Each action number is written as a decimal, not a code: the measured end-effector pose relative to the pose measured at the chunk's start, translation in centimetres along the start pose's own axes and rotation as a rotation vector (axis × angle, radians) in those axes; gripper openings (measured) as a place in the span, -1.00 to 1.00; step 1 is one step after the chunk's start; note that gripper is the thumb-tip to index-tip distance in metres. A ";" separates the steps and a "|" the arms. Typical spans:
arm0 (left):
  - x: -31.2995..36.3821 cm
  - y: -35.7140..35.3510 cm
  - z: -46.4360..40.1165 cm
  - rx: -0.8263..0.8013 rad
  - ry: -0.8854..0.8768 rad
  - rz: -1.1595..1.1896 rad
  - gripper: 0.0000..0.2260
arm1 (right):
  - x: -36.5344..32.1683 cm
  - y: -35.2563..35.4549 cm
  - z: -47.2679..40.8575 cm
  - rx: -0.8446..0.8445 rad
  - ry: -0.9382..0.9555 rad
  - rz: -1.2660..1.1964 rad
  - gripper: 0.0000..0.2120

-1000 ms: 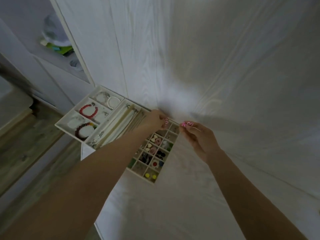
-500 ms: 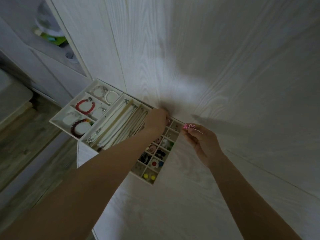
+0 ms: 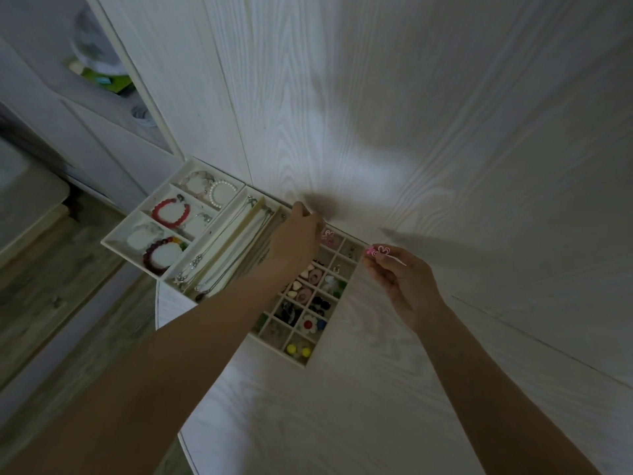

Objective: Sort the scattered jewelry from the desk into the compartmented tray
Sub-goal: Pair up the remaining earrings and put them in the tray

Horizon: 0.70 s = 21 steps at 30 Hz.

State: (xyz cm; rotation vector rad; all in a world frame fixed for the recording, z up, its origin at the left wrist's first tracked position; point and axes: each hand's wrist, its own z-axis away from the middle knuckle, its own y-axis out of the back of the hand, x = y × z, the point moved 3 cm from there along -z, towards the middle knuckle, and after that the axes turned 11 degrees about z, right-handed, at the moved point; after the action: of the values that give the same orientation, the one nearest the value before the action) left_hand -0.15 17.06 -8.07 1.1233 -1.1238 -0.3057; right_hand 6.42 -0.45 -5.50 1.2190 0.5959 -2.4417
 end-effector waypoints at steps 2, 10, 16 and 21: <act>0.0 0.0 0.1 -0.069 -0.086 -0.060 -0.76 | 0.0 -0.2 0.0 -0.002 -0.003 -0.012 -0.87; -0.1 -0.9 0.4 -0.132 -0.149 -0.194 -0.77 | 0.3 -0.1 0.2 -0.008 -0.009 -0.022 -0.87; 0.4 -0.6 -0.3 -0.141 -0.101 0.024 -0.76 | 0.4 0.2 0.1 -0.008 -0.018 -0.024 -0.87; 0.5 -1.8 -1.6 -0.218 0.095 0.114 -0.78 | 0.6 0.5 0.0 0.001 -0.036 -0.028 -0.87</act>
State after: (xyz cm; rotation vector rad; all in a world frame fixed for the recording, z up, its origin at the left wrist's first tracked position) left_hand 1.98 16.83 -9.25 0.8699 -1.0397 -0.2759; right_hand 6.27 -0.95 -6.09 1.1724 0.6063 -2.4814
